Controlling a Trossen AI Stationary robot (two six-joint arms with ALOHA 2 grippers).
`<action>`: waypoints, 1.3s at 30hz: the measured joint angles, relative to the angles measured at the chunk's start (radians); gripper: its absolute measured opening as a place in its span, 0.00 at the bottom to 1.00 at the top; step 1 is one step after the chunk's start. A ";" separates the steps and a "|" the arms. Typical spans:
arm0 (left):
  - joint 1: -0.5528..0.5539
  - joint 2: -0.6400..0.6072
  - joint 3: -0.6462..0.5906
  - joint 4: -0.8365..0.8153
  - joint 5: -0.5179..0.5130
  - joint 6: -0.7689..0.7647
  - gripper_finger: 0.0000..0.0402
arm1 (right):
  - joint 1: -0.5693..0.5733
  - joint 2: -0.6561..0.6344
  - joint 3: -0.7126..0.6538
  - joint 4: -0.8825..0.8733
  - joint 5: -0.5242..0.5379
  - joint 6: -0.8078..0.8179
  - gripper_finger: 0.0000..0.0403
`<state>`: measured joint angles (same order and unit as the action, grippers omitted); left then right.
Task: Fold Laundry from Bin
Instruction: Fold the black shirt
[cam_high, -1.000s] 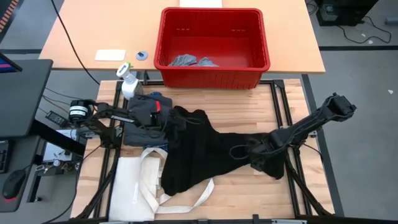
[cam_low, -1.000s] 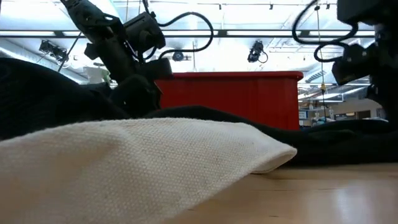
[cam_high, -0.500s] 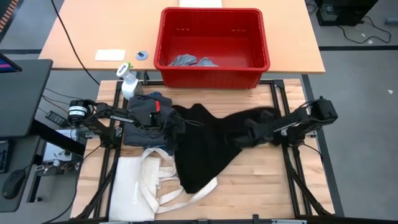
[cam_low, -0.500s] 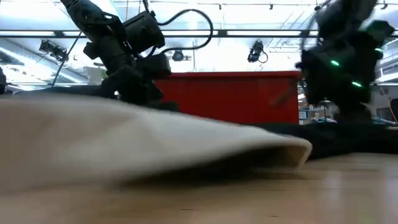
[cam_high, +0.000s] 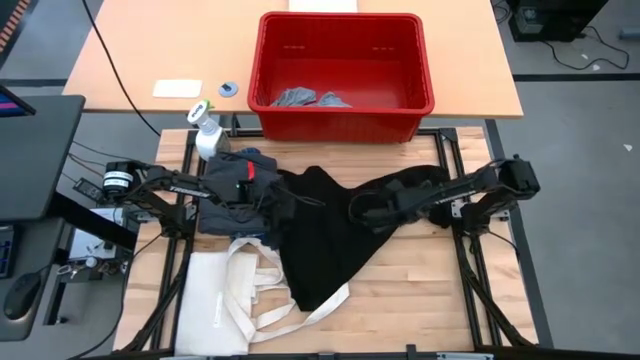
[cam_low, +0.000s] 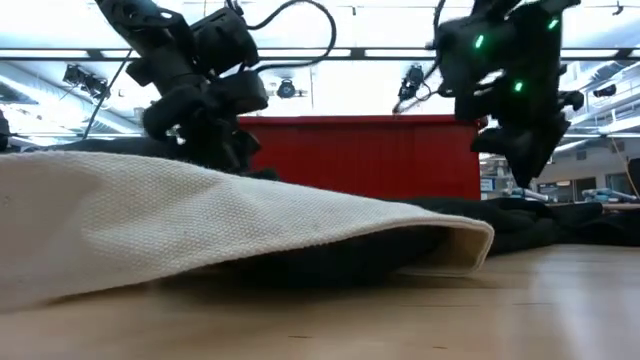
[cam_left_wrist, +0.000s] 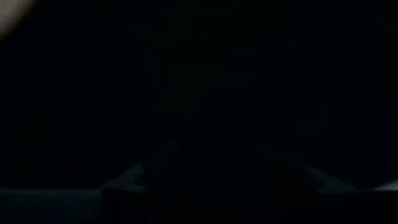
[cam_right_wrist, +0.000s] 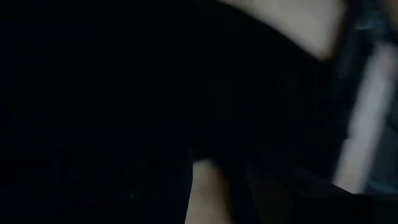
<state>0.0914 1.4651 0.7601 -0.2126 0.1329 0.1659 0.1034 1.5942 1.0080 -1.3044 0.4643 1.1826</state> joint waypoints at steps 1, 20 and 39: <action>-0.002 0.000 0.000 -0.023 0.006 0.000 0.50 | 0.020 -0.003 0.002 0.027 -0.022 -0.009 0.38; -0.122 0.001 0.000 -0.001 0.142 0.065 0.50 | 0.204 0.156 -0.084 0.941 -0.232 -0.470 0.38; -0.169 0.002 0.000 0.102 0.142 0.031 0.50 | 0.209 0.106 0.024 -0.275 -0.016 0.245 0.38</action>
<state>-0.0776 1.4666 0.7601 -0.1110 0.2745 0.1966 0.3123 1.7000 1.0322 -1.5794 0.4482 1.4273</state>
